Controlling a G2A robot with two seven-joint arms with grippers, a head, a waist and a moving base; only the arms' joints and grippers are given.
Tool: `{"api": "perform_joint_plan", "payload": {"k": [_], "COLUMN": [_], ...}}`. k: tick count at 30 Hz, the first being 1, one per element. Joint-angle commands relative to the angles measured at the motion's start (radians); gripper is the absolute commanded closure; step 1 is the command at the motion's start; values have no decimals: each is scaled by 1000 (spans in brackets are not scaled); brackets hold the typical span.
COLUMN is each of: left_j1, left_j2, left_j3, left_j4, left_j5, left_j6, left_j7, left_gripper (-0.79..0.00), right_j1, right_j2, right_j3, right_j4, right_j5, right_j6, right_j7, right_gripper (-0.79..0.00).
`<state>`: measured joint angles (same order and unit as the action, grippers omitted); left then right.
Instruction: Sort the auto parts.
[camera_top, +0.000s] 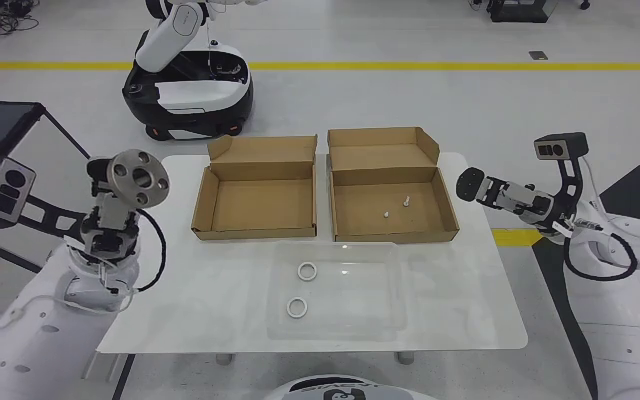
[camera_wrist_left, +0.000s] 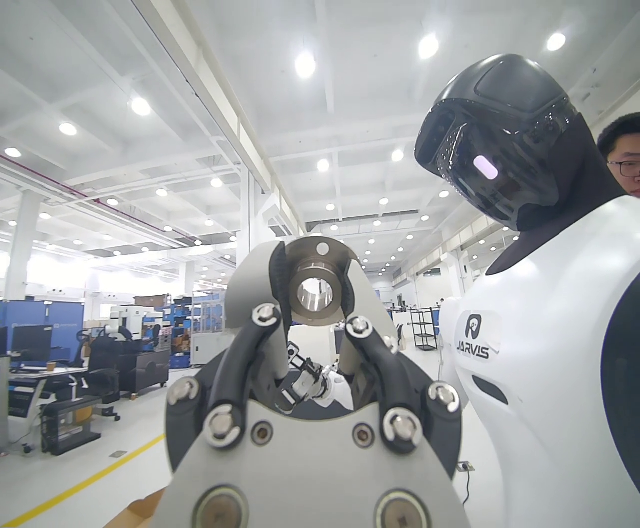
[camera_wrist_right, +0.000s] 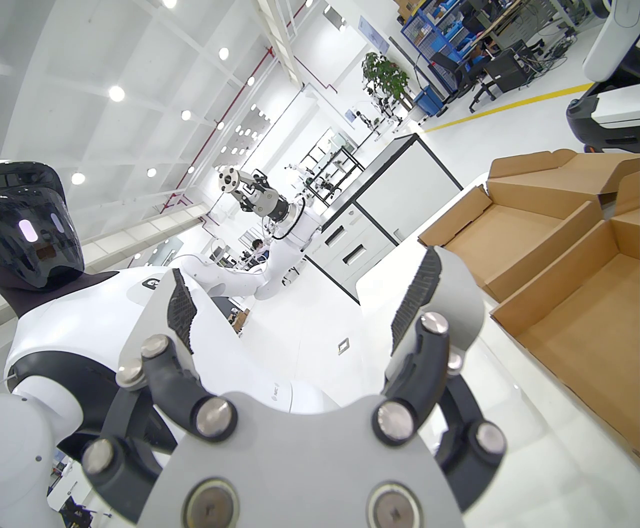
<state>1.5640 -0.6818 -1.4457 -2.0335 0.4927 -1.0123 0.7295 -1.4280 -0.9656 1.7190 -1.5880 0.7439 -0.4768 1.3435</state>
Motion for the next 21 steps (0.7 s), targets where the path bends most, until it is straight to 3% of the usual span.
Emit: {"api": "perform_joint_plan", "payload": {"k": [1,21], "left_j1": [-6,2], "left_j2": [-2,-25], "left_j3": [1,-37], "left_j4": [-2,30], "left_j5": [-1,70], "left_j6": [0,0], "left_j7": [-15,-141], "left_gripper": [0,0], "right_j1": [0,0], "right_j2": [0,0], "right_j3": [0,0], "right_j4": [0,0], "right_j5": [0,0], "right_j6": [0,0], "right_j7": [0,0], "right_gripper": [-785,-785]}}
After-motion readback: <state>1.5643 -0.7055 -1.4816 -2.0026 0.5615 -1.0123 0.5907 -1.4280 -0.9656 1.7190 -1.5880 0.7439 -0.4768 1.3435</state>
